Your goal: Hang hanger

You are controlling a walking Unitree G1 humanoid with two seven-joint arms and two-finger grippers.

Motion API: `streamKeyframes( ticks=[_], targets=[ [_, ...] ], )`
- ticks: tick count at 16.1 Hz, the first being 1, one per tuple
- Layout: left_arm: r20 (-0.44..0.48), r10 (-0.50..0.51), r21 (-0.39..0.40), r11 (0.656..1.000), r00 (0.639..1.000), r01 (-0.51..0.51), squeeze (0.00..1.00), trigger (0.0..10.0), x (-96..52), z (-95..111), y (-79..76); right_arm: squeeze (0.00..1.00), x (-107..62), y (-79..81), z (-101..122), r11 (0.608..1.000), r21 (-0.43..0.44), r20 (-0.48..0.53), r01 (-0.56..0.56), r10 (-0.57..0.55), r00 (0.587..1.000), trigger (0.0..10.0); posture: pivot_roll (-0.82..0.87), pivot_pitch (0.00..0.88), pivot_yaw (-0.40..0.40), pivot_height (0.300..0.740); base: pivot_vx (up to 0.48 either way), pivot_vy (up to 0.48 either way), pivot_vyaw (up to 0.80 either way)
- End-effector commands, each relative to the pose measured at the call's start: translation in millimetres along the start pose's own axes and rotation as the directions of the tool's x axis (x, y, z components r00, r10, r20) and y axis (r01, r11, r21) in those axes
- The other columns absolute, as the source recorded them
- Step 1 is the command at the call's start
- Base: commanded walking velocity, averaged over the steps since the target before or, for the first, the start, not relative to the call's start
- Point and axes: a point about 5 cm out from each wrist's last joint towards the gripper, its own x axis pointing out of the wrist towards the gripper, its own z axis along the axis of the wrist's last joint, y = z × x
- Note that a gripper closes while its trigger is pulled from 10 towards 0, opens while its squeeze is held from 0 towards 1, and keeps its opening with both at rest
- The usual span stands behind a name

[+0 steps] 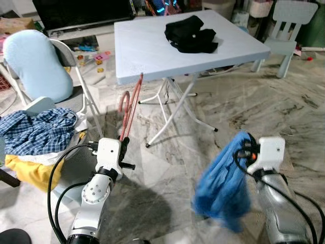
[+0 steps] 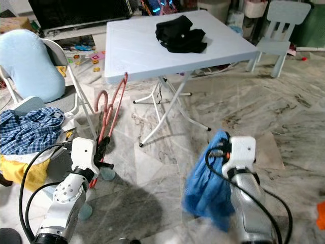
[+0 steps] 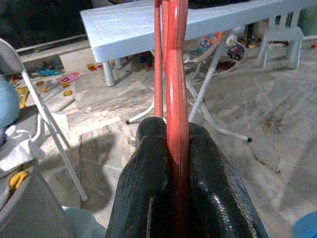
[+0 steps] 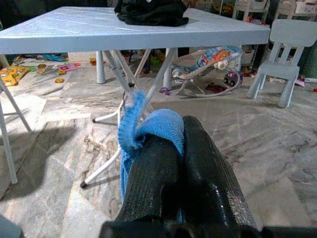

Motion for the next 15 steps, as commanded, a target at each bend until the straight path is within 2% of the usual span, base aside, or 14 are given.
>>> streamKeyframes(
  ticks=[1, 4, 7, 10, 11, 12, 14, 15],
  targets=[
    [0.011, 0.012, -0.012, 1.0, 1.0, -0.011, 0.0, 10.0, 1.3, 2.6, 1.7, 0.0, -0.5, 9.0, 8.8, 1.0, 0.001, 0.035, -0.019, 0.019, 0.999, 0.0, -0.05, 0.0, 0.077, 0.74, 0.289, 0.0, 0.0],
    [0.012, -0.016, -0.082, 0.997, 1.0, 0.017, 0.0, 10.0, 2.5, 7.1, -7.8, 0.0, 3.2, 10.7, 14.8, 0.998, -0.05, 0.054, -0.044, 0.046, 0.997, 0.0, -0.05, 0.0, 0.061, 0.74, 0.305, 0.0, 0.0],
    [0.034, -0.043, -0.085, 0.995, 0.999, 0.045, 0.0, 10.0, 5.8, 14.1, -10.2, 0.0, 15.5, 7.4, 28.8, 0.995, -0.079, 0.079, -0.053, 0.06, 0.995, 0.0, -0.06, 0.0, 0.06, 0.74, 0.392, 0.0, 0.0],
    [0.01, -0.043, -0.092, 0.995, 0.999, 0.043, 0.0, 10.0, 6.3, 9.9, -9.2, 0.0, 4.4, 20.3, 21.7, 0.987, -0.099, 0.038, -0.125, 0.129, 0.991, 0.0, -0.07, 0.0, 0.069, 0.74, 0.392, 0.0, 0.0],
    [0.003, -0.048, -0.095, 0.994, 0.999, 0.048, 0.0, 10.0, 4.9, 8.8, -10.9, 0.0, -1.9, 27.6, 17.9, 0.985, -0.095, 0.03, -0.143, 0.146, 0.989, 0.0, -0.08, 0.0, 0.069, 0.74, 0.446, 0.0, 0.0],
    [0.001, -0.057, -0.097, 0.994, 0.998, 0.057, 0.0, 10.0, 4.0, 9.1, -14.8, 0.0, -7.2, 35.3, 15.2, 0.99, -0.042, 0.024, -0.133, 0.134, 0.991, 0.0, -0.06, 0.0, 0.056, 0.74, 0.458, 0.0, 0.0],
    [0.011, -0.065, -0.1, 0.993, 0.998, 0.066, 0.0, 10.0, 4.5, 11.5, -20.3, 0.0, -7.2, 39.9, 14.3, 0.995, 0.004, 0.029, -0.102, 0.102, 0.994, 0.0, -0.05, 0.0, 0.049, 0.74, 0.458, 0.0, 0.0],
    [0.017, -0.053, -0.11, 0.992, 0.998, 0.055, 0.0, 10.0, 4.9, 12.9, -22.2, 0.0, -3.6, 42.2, 11.2, 0.998, 0.047, 0.019, -0.043, 0.042, 0.999, 0.0, -0.04, 0.0, 0.042, 0.74, 0.458, 0.0, 0.0]
  ],
)
